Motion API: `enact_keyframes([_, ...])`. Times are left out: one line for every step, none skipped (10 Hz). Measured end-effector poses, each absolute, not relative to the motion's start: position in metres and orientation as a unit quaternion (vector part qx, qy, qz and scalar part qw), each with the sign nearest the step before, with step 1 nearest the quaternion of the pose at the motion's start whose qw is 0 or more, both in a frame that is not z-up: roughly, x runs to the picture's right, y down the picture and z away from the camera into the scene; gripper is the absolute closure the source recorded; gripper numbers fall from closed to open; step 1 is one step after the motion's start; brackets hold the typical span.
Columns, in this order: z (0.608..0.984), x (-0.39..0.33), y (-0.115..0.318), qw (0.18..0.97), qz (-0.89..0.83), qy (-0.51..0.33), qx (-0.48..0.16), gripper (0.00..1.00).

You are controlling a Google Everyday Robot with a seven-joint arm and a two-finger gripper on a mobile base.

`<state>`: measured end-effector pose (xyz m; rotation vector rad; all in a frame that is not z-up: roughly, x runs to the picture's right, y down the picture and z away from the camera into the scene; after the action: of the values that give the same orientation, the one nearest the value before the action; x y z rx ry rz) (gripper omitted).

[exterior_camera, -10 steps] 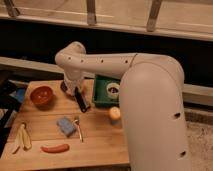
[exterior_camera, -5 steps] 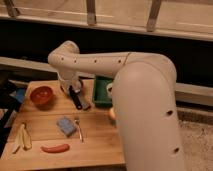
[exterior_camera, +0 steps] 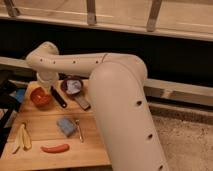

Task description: Wipe red bowl with brush

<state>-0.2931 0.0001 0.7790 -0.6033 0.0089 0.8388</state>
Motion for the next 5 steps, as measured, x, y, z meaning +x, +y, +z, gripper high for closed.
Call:
enact_keyframes([0.773,-0.308,0.012,0.878,0.371,-0.004,-0.303,1.0])
enact_keyframes([0.769,-0.315,0.02,0.883,0.352,-0.007,-0.312,1.0])
enact_keyframes([0.766,-0.32,0.025,0.885,0.341,-0.009,-0.318,1.0])
enact_keyframes([0.767,-0.319,0.024,0.885,0.341,-0.008,-0.317,1.0])
enact_keyframes([0.768,-0.317,0.023,0.885,0.342,-0.007,-0.317,1.0])
